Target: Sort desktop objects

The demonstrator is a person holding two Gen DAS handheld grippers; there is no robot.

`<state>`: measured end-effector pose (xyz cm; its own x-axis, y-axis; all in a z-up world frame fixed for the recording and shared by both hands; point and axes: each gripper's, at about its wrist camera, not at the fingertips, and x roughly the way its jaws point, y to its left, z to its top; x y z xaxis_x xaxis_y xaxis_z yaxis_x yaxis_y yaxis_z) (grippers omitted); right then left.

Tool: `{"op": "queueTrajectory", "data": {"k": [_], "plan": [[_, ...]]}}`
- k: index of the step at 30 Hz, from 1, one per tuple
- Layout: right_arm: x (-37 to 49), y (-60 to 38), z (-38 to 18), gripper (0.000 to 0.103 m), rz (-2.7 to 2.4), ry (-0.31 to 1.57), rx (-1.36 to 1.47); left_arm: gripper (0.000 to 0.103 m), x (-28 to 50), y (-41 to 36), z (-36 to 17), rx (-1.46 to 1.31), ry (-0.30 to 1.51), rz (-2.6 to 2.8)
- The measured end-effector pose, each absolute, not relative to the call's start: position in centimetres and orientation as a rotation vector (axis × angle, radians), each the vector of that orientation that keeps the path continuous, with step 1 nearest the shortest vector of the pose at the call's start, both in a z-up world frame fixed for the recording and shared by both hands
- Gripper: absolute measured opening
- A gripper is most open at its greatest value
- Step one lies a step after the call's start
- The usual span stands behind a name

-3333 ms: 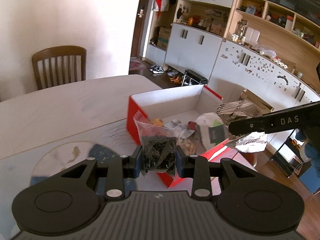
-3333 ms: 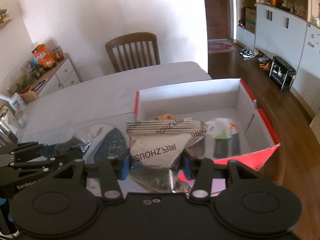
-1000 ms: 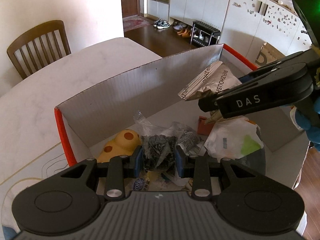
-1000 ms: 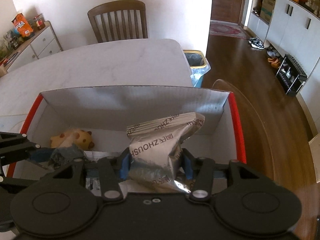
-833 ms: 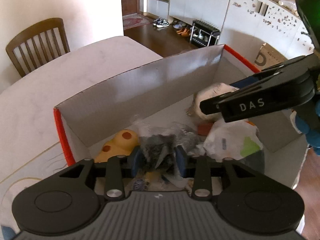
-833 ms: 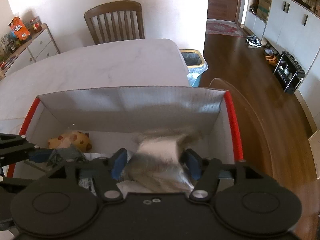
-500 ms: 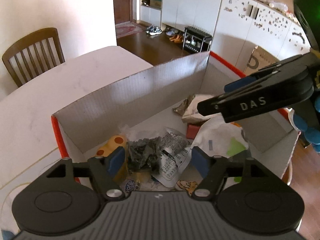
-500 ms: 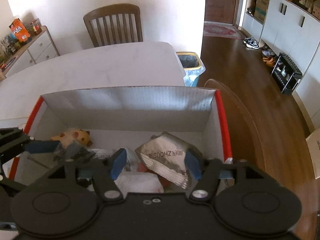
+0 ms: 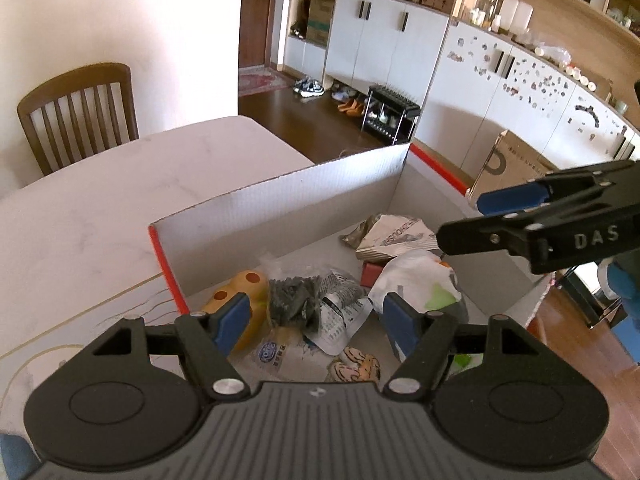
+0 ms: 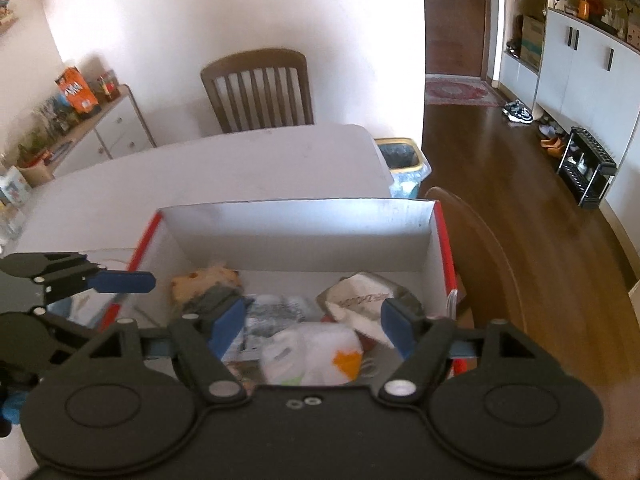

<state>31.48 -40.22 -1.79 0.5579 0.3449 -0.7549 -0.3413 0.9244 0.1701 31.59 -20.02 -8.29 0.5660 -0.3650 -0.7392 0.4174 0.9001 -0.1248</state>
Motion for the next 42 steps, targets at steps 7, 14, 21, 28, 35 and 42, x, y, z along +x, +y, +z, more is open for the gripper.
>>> {"op": "queueTrajectory", "data": {"k": [7,14,21,28,35,42], "plan": [[28.4,-40.0,-0.2,0.077,0.417,0.842,0.038,0.073,29.5,-18.9,-6.7,0.048,0.811,-0.476],[25.5,-39.4,0.3,0.078,0.403,0.814,0.045,0.073,27.6,-18.1,-5.9,0.046,0.800,-0.503],[22.8,-38.8,0.5,0.079,0.378,0.797,0.076,0.073,25.8,-17.1,-5.7,0.041,0.806,-0.521],[20.4,-37.8,1.0,0.084,0.357,0.756,0.091,0.077,24.2,-15.8,-5.4,0.044,0.804,-0.531],[17.9,-36.1,1.3,0.087,0.324,0.712,0.076,0.089,22.7,-14.4,-5.1,0.052,0.791,-0.535],[15.8,-35.2,1.2,0.088,0.282,0.692,0.090,0.103,21.1,-12.9,-4.6,0.049,0.765,-0.531]]}}
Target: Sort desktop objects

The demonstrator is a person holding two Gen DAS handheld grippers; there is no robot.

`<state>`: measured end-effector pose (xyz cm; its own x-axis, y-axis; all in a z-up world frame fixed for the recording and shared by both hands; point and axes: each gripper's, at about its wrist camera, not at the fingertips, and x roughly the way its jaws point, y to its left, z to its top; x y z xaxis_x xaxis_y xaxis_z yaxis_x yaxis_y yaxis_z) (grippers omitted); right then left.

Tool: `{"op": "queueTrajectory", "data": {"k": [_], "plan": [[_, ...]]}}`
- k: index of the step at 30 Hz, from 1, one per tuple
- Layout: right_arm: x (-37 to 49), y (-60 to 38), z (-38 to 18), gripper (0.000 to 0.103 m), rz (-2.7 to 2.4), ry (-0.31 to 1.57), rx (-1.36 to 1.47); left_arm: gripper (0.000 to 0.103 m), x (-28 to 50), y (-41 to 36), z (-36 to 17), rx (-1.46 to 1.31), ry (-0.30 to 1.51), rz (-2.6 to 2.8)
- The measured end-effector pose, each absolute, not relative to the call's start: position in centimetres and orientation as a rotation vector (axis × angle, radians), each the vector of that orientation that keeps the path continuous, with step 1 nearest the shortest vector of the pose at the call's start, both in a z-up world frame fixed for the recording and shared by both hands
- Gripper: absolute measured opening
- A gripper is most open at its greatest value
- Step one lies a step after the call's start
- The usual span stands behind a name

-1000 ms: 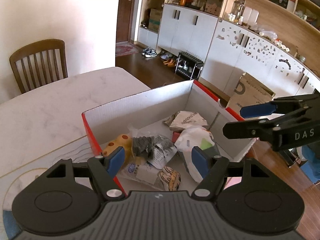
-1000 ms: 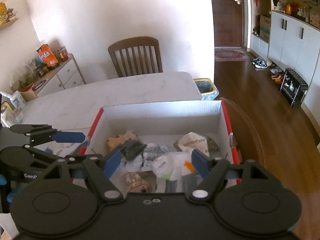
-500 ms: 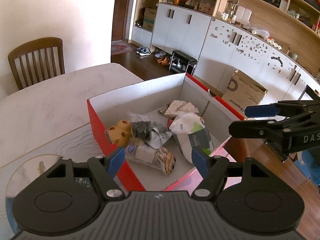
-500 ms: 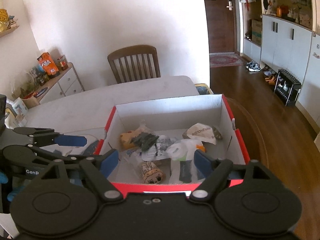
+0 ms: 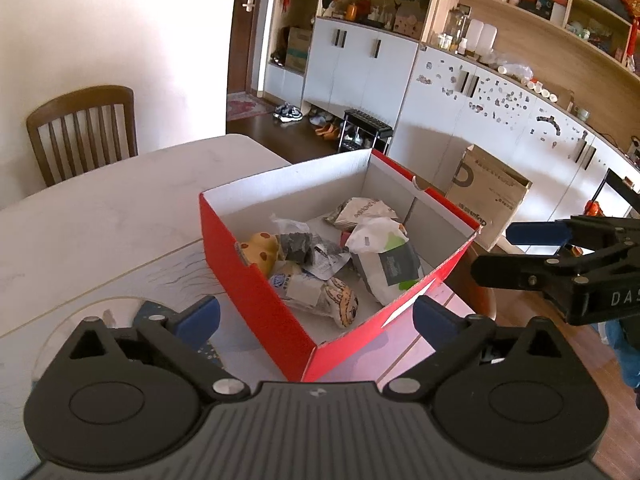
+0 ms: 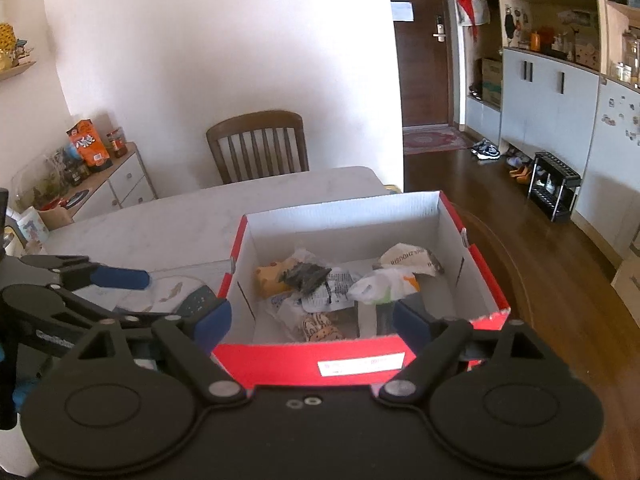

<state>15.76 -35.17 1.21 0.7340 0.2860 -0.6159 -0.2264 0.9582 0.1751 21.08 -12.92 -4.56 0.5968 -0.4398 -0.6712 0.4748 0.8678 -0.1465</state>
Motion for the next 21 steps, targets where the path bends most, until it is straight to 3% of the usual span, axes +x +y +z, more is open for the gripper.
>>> {"op": "queueTrajectory", "data": {"k": [21], "plan": [[9.6,-32.9,1.0,0.089,0.129,0.674,0.098,0.103,16.7,-10.8,-3.2,0.060,0.730,-0.516]]}}
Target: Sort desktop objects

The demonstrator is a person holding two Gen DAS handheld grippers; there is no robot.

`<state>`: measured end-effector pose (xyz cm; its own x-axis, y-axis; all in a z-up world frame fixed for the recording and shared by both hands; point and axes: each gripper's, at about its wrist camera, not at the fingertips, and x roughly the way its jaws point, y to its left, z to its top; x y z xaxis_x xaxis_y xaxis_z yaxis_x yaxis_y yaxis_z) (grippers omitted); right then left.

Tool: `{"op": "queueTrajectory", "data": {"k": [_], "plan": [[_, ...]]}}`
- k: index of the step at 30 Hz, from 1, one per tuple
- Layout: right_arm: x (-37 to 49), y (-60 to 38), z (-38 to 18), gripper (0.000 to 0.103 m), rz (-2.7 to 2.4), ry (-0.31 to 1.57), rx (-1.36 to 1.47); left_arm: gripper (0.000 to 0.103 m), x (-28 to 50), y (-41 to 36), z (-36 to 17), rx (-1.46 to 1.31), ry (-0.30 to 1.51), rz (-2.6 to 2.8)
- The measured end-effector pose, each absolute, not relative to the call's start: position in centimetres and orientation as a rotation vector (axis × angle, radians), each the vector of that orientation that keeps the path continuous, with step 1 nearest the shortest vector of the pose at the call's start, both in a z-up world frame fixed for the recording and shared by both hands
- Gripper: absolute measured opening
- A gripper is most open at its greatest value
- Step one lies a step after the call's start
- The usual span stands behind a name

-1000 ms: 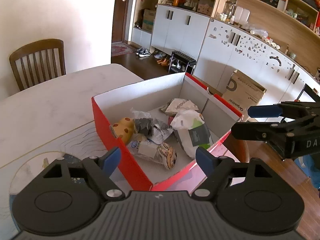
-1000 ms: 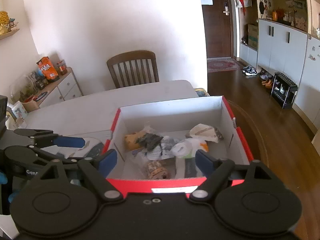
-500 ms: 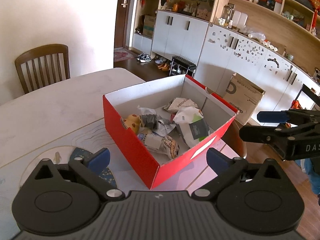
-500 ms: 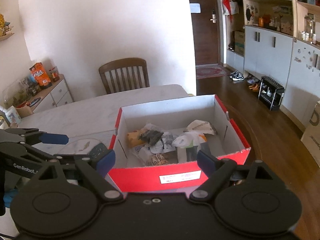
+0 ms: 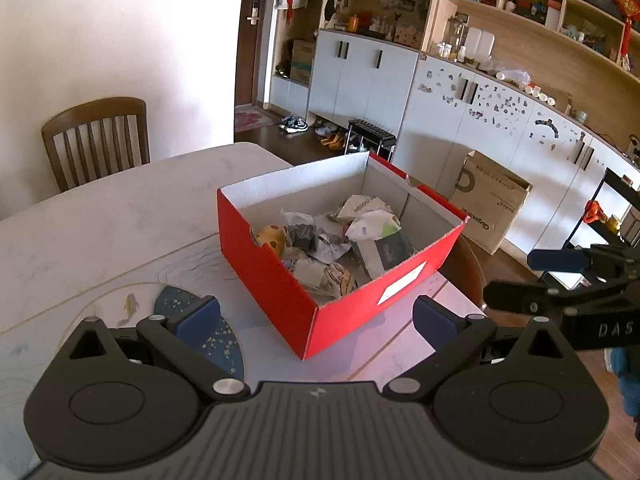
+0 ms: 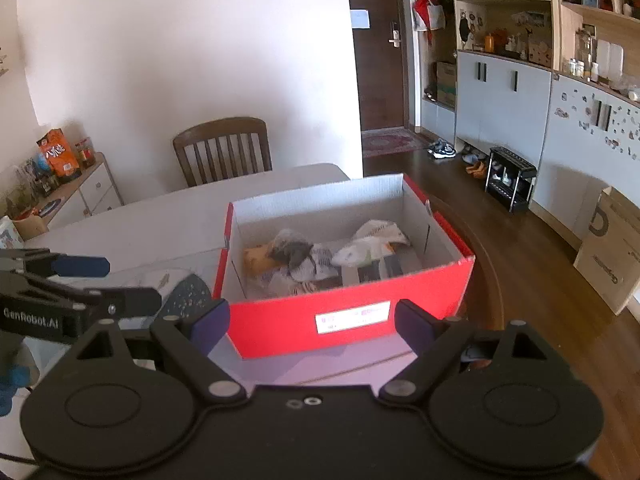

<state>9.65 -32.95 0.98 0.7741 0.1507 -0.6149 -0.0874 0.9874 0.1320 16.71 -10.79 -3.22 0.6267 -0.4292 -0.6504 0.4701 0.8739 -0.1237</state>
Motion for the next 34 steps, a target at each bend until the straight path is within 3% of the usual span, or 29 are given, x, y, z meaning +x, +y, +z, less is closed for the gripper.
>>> {"op": "queueTrajectory", "data": {"k": [34], "plan": [[8.4,-32.0,-0.4,0.089,0.106,0.727,0.100,0.103,15.5,-11.3,-4.8,0.129,0.758,-0.499]]}}
